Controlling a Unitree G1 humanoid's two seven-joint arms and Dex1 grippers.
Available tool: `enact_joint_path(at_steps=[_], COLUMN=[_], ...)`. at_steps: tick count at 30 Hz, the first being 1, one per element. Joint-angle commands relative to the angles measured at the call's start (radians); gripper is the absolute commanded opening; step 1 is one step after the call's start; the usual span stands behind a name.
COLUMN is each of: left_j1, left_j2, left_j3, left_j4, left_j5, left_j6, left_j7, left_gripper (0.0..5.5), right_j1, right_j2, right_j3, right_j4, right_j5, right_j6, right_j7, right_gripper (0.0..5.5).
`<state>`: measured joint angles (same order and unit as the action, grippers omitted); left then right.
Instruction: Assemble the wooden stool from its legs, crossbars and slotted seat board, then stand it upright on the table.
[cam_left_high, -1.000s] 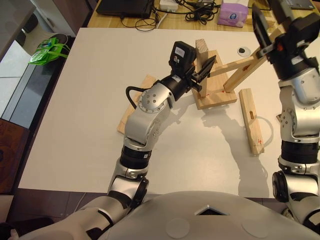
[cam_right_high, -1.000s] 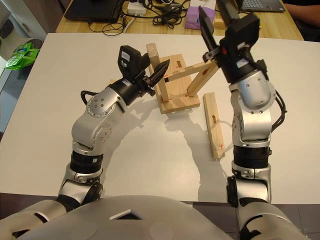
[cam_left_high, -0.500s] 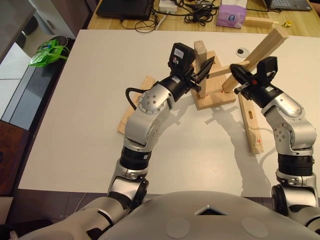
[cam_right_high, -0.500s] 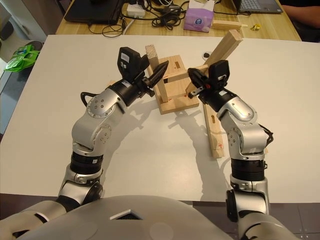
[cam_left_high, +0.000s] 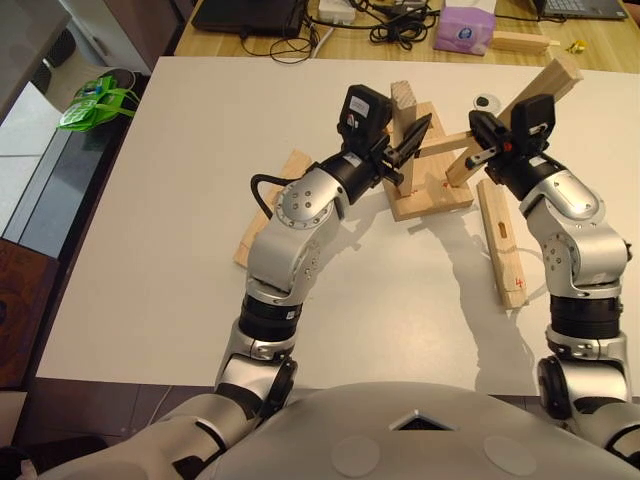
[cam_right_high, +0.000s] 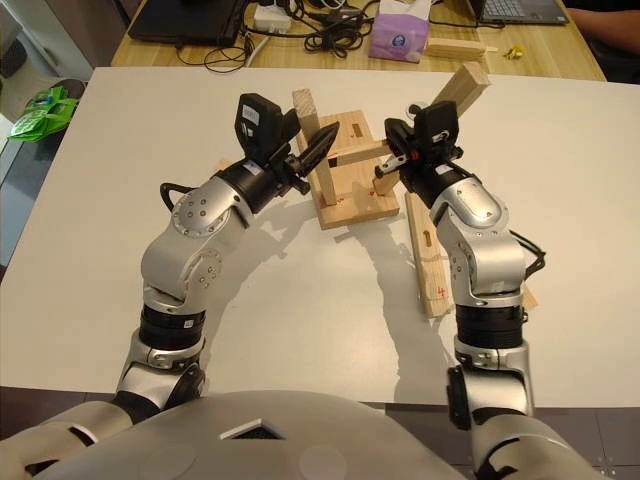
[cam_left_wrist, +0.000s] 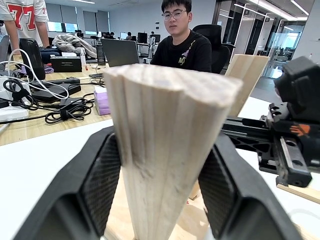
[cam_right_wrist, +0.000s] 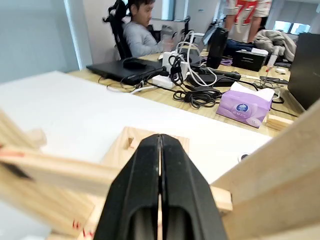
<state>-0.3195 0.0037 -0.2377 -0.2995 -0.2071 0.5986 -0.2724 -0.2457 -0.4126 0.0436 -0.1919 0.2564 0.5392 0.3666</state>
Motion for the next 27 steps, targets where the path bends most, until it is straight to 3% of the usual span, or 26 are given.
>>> enact_joint_path(at_steps=[1,5,13,17,21,27], left_j1=[0.009,0.001,-0.004,-0.002,-0.001,0.008], left_j2=[0.001,-0.002,0.001,0.000,-0.003,-0.005], left_j3=[-0.007,0.000,0.002,0.000,-0.001,-0.009], left_j4=[-0.002,0.008,0.020,0.017,0.016,0.017], left_j5=[-0.009,-0.008,-0.007,-0.009,-0.010,-0.010], left_j6=[0.017,0.013,0.002,0.003,0.004,-0.001], left_j7=[-0.005,-0.005,-0.010,-0.010,-0.008,-0.008], left_gripper=[2.18,2.18,2.18,2.18,2.18,2.18], right_j1=[0.081,0.057,-0.088,-0.063,0.024,0.033], right_j2=[-0.009,0.009,0.141,0.105,0.012,0.018], right_j3=[0.056,0.029,-0.130,-0.068,0.055,0.040], right_j4=[0.048,0.061,-0.011,0.001,0.051,0.052], right_j5=[-0.013,-0.017,0.030,-0.011,-0.063,-0.056], right_j6=[0.119,0.043,-0.222,-0.135,0.097,0.078], right_j7=[0.028,0.026,-0.071,-0.057,0.010,0.010], right_gripper=[0.05,0.05,0.05,0.05,0.05,0.05])
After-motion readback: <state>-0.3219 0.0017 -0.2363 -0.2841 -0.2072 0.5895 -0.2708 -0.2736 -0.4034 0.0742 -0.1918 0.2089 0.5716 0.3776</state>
